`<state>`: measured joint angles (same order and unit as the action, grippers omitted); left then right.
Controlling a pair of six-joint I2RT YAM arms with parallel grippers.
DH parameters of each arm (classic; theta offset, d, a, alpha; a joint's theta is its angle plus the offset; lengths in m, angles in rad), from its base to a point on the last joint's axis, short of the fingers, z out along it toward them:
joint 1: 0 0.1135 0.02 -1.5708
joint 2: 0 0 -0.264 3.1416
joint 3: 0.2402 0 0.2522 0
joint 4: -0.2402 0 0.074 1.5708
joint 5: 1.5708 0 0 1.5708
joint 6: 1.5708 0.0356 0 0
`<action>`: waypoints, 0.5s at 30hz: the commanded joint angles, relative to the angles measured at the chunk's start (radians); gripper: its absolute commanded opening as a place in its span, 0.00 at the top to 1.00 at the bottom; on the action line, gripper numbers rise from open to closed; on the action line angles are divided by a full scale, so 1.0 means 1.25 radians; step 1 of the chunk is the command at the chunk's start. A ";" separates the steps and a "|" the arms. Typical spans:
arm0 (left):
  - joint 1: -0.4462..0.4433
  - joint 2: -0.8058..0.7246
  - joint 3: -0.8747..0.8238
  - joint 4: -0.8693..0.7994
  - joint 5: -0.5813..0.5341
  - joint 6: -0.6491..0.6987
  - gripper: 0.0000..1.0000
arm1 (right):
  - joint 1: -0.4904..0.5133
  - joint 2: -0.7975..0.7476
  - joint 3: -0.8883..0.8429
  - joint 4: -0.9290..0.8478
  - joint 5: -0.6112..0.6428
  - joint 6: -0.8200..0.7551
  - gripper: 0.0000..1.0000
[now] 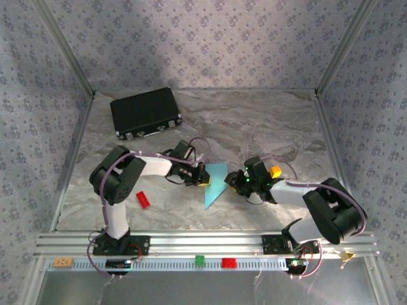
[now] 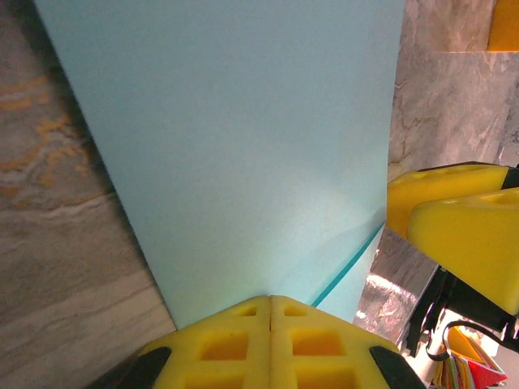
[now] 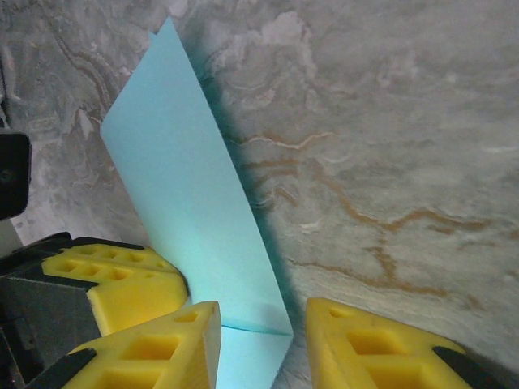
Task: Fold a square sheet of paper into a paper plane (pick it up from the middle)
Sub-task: Fold the wing for the fifth time at the center of the table.
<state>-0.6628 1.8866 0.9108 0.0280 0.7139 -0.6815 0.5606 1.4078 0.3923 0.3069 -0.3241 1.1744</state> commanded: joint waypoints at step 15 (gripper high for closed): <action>0.010 0.001 -0.018 0.019 0.031 -0.016 0.97 | -0.045 0.057 0.029 0.120 -0.122 -0.092 0.67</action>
<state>-0.6563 1.8866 0.9051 0.0372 0.7265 -0.6880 0.5255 1.4441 0.3988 0.4282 -0.4004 1.1233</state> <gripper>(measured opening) 0.047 0.333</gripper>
